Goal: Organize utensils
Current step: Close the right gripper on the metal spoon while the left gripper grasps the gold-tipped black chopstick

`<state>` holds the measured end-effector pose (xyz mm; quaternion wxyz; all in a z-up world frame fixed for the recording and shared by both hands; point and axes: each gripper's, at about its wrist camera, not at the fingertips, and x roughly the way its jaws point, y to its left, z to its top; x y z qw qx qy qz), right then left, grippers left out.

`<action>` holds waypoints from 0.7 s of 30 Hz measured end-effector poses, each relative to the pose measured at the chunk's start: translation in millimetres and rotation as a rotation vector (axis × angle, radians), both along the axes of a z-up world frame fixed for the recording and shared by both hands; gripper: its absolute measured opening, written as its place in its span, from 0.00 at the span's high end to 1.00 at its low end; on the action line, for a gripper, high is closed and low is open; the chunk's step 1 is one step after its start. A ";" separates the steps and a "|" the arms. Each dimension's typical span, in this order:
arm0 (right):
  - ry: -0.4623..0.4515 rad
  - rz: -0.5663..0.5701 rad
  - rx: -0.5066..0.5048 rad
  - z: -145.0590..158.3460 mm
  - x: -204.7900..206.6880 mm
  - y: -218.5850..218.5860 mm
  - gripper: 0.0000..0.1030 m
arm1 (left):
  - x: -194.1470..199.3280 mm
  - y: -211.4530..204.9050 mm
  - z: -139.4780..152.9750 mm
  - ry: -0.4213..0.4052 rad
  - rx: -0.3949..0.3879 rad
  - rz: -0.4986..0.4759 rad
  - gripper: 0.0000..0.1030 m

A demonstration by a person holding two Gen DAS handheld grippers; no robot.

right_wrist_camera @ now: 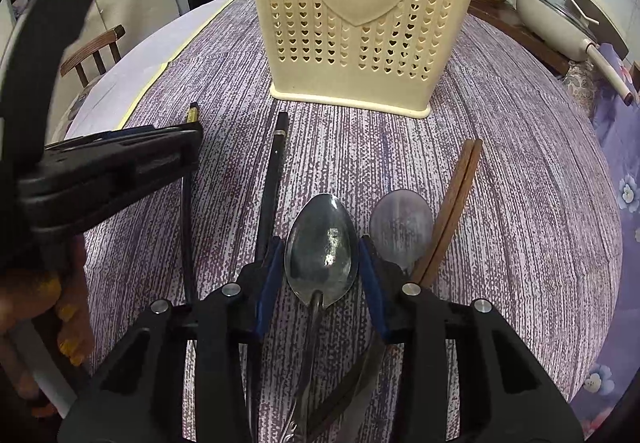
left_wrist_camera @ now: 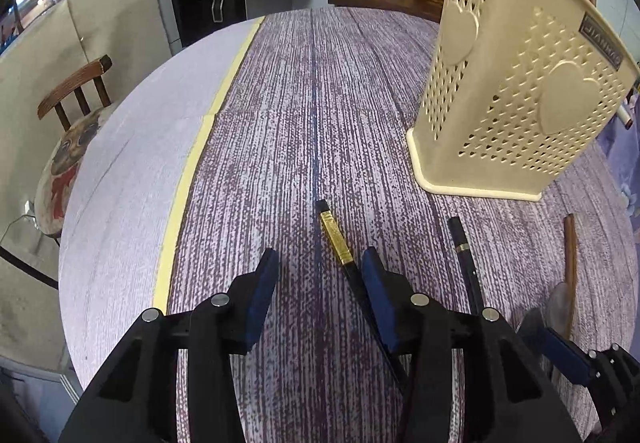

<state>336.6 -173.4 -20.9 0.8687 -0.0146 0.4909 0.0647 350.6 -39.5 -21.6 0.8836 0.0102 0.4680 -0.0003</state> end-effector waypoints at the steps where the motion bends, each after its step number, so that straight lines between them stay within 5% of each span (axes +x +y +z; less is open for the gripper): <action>1: 0.002 -0.001 0.001 -0.3 0.0 -1.1 0.62 | 1.3 -1.8 0.0 0.000 0.012 -0.002 0.58; 8: 0.002 -0.004 0.018 -0.3 -11.5 -5.1 0.60 | -3.2 -8.8 0.2 -0.010 0.028 -0.037 0.72; 21: -0.007 -0.001 -0.001 -1.7 3.9 7.9 0.58 | -2.4 -9.2 0.2 -0.004 0.018 -0.058 0.75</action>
